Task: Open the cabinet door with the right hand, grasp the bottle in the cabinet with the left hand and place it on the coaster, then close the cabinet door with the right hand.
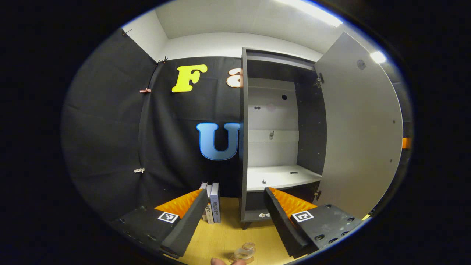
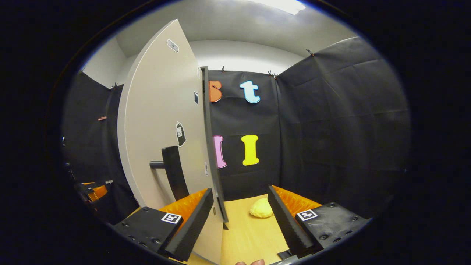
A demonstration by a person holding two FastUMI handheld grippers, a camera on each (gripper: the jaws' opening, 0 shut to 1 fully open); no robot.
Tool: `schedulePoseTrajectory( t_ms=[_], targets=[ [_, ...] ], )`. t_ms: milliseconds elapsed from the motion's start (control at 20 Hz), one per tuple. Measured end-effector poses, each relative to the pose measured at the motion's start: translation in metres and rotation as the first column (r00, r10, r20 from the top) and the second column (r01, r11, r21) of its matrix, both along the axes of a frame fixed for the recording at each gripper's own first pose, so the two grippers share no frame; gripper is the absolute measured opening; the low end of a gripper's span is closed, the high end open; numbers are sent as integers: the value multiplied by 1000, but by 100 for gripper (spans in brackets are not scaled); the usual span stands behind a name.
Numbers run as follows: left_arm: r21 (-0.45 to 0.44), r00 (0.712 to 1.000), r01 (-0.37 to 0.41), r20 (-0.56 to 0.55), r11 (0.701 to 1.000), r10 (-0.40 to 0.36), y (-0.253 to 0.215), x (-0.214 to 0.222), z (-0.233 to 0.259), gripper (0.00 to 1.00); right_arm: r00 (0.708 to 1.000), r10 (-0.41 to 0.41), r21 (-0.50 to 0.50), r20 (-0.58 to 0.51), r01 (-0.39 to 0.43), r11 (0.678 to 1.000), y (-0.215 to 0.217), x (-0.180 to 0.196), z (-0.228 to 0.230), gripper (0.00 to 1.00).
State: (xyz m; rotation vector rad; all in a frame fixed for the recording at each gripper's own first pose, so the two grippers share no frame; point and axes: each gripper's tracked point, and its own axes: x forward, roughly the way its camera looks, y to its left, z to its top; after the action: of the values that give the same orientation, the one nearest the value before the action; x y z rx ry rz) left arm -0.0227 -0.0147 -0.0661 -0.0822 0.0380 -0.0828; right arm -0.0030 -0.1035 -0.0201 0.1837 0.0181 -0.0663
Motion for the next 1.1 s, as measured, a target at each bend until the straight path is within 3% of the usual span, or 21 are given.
schedulePoseTrajectory(
  t_ms=[500,950,1100],
  targets=[
    [15,1000,-2,19,1000,1,4,-7,12,96,981,194,86,-4,-193,977,95,17,-4,98],
    [16,1000,-24,15,1000,24,15,-8,16,96,922,387,102,-12,-384,918,179,50,-8,98],
    [0,999,-31,13,1000,31,18,-7,19,96,914,406,90,-29,-402,911,189,61,-15,97]
  ],
)
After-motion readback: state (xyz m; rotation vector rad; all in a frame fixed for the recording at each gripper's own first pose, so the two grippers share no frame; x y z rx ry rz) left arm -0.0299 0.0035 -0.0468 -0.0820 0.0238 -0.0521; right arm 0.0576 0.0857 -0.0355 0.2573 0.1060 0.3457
